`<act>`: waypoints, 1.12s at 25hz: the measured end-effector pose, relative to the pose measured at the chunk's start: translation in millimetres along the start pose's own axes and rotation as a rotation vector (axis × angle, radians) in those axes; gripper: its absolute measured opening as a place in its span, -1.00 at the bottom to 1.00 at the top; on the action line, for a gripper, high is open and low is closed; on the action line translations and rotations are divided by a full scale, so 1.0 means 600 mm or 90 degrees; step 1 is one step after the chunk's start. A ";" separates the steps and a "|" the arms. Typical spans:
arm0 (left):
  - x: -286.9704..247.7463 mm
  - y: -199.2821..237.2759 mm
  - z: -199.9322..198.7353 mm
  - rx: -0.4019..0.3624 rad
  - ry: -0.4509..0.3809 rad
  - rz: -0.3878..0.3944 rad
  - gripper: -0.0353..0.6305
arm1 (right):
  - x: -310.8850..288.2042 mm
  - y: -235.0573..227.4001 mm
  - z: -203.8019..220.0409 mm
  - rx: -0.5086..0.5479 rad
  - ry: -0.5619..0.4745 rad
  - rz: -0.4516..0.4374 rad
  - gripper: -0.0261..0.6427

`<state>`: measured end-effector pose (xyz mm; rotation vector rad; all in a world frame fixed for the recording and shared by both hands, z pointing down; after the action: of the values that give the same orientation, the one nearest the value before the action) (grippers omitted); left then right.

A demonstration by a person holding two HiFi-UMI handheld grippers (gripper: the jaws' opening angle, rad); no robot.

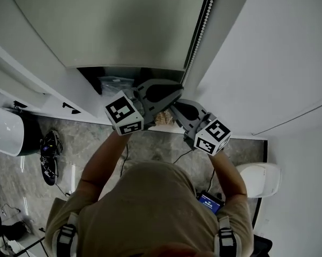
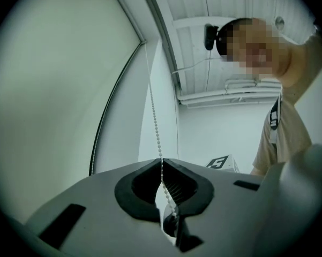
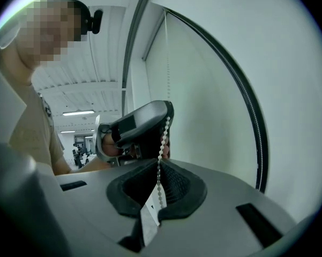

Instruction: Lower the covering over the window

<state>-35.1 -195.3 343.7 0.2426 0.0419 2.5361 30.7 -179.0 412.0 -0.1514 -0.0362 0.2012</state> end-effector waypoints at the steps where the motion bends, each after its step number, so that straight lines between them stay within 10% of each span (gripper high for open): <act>1: 0.005 -0.001 0.006 -0.005 0.005 -0.005 -0.82 | 0.004 0.005 0.007 0.005 0.004 -0.021 -0.87; 3: 0.017 -0.007 0.013 0.009 -0.002 -0.009 -0.82 | 0.029 0.012 0.001 -0.002 -0.023 -0.050 -0.42; 7: 0.039 -0.008 0.031 0.029 -0.006 -0.004 -0.82 | 0.060 -0.005 -0.086 -0.018 -0.145 -0.029 -0.40; 17: 0.066 -0.015 0.077 0.126 -0.026 0.027 -0.82 | 0.004 -0.008 -0.152 0.099 -0.108 0.022 -0.87; 19: 0.076 0.016 0.055 0.157 -0.080 0.020 -0.53 | 0.006 -0.024 -0.129 0.080 -0.100 0.040 -0.88; 25: -0.002 0.011 -0.042 0.007 -0.045 0.011 -0.38 | -0.005 -0.014 -0.039 0.026 -0.051 0.018 -0.88; 28: -0.022 0.003 -0.042 0.012 -0.017 0.029 -0.81 | -0.009 -0.006 -0.038 0.030 -0.064 0.007 -0.88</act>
<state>-29.7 -203.5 317.0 0.2885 0.0499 2.5784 27.2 -186.8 389.8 -0.0942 -0.1313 0.2208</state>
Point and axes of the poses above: the fingertips, and each gripper's own axes: x backward along the fingers, y to its left, z out of its underside, the point moved 5 cm from there along x, backward along the fingers, and after that the axes turned 10 degrees about -z, right-handed, at the moved point
